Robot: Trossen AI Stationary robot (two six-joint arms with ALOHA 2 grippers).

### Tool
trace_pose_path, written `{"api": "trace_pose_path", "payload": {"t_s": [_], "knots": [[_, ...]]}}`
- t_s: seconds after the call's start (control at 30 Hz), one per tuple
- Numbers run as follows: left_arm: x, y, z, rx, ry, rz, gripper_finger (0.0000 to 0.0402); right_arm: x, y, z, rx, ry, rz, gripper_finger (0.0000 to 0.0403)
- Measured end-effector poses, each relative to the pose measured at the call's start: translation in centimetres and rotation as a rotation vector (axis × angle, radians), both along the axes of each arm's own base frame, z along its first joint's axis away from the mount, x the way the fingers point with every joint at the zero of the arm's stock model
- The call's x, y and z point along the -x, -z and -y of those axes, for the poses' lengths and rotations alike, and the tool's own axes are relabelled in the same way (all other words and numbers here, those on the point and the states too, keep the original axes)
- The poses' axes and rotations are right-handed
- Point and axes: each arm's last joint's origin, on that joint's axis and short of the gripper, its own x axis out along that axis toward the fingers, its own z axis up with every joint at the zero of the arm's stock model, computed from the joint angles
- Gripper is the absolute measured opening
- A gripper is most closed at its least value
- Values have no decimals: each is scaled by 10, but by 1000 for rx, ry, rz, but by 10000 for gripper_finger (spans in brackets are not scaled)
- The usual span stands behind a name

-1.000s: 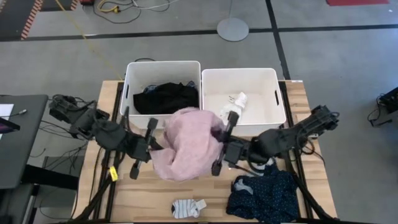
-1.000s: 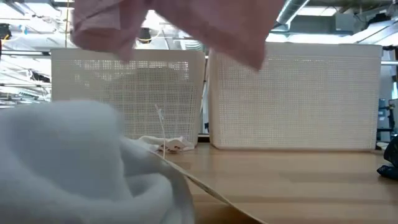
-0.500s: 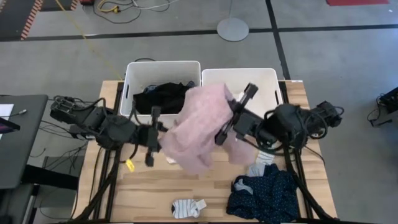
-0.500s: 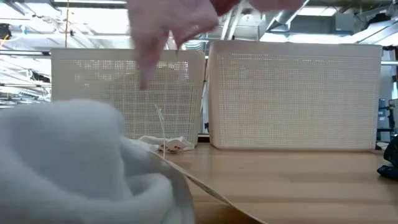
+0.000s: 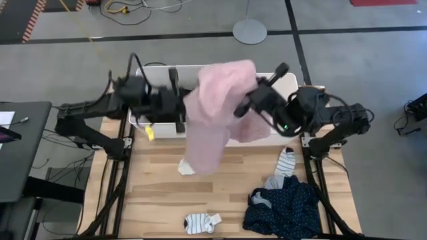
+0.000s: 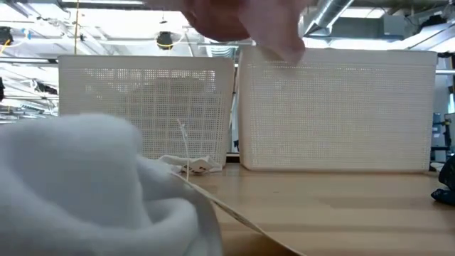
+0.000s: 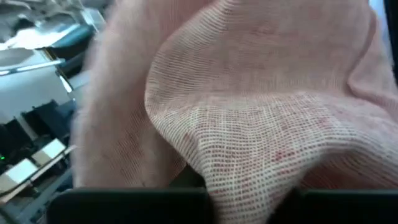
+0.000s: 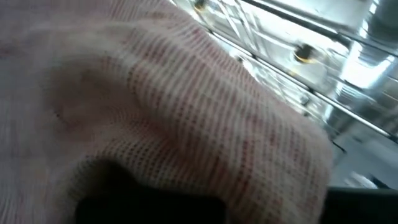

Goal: Sort clothes
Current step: Put the pink shirt into the right white laundry organizer

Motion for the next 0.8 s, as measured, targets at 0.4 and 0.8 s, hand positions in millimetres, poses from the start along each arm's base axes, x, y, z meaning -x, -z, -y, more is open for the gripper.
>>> {"api": "trace_pose_path", "payload": {"t_s": [0.4, 0.8], "knots": [[-55, 23, -76, 98, 104, 25, 10, 30, -7, 33, -63, 188, -27, 0], [-96, 37, -137, 205, 191, 15, 10, 47, 10, 53, -186, 295, -72, 0]]}}
